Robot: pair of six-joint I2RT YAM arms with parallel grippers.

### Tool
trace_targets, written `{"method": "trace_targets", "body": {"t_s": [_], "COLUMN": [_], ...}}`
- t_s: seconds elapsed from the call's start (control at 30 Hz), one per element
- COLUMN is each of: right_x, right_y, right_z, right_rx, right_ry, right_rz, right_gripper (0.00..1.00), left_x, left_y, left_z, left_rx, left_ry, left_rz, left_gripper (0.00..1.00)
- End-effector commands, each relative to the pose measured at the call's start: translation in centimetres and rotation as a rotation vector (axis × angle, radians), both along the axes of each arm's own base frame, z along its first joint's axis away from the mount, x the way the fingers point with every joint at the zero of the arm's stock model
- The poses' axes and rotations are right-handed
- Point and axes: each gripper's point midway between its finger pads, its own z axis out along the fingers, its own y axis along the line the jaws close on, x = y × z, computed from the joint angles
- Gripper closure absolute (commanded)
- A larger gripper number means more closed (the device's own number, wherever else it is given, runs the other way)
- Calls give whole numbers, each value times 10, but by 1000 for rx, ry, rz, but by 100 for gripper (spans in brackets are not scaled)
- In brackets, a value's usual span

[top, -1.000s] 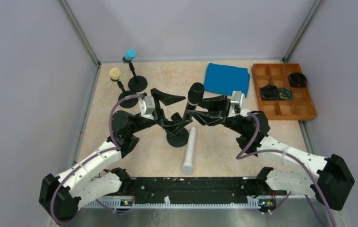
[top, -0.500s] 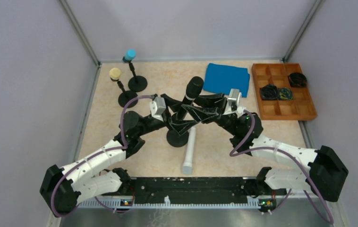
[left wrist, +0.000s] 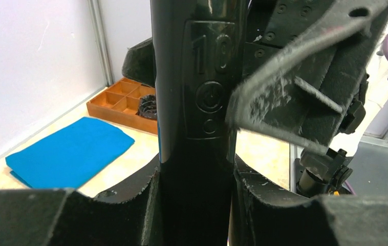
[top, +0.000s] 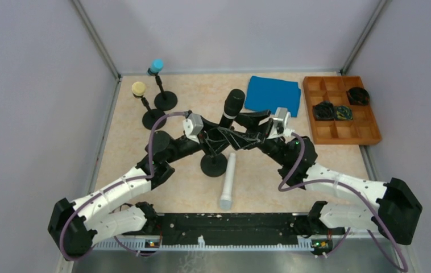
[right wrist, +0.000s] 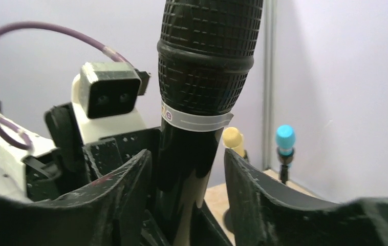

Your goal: Attach the microphones to the stand

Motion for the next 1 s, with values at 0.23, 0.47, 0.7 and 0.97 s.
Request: {"method": "trace_targets", "body": {"t_s": [0.23,0.47,0.7,0.97], "right_x": [-5,-9,-8,-9], "right_y": [-20,-17,-15,-23], "right_z": [30,45,46,38], "right_rx": [-46,-22,-22,-25], "right_ry": [-1,103,162,120], "right_rz": [-62,2,22,-18], "right_gripper": [25,29,52,100], "left_x": [3,-5,-6,14], "left_y": [7,6,8,14], "left_z": [11,6,3,-6], "left_rx": [43,54,61,84], "left_ry": [-82,-98,-94,-31], "left_rz": [54,15,21,132], "left_gripper": [100,100,100,15]}}
